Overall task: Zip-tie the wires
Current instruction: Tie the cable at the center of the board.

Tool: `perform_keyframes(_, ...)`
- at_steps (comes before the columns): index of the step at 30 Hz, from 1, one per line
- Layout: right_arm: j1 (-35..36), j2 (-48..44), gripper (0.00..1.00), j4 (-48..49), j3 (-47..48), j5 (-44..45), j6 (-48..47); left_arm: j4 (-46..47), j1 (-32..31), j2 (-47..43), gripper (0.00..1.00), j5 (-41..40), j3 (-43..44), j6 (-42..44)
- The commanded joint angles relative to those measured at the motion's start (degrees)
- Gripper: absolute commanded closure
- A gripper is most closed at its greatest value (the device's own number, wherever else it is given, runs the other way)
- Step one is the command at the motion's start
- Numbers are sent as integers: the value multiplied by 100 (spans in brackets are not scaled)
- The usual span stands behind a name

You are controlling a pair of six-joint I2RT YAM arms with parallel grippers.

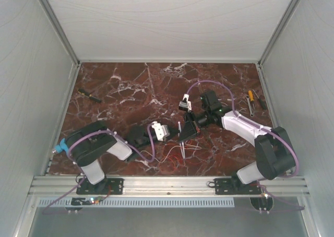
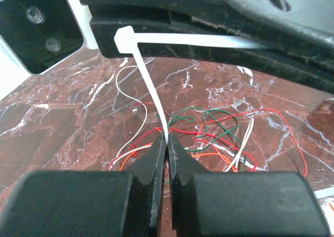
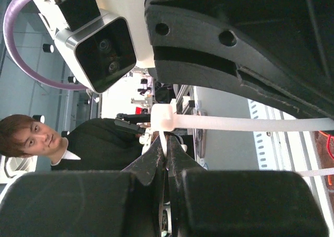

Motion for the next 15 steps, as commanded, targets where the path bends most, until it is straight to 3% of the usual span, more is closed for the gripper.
perform_keyframes(1, -7, -31, 100, 81, 86, -162, 120, 307, -110, -209, 100, -72, -4, 441)
perform_keyframes(15, -30, -87, 100, 97, 28, -184, 188, 150, -400, -317, 100, -799, -173, 1290)
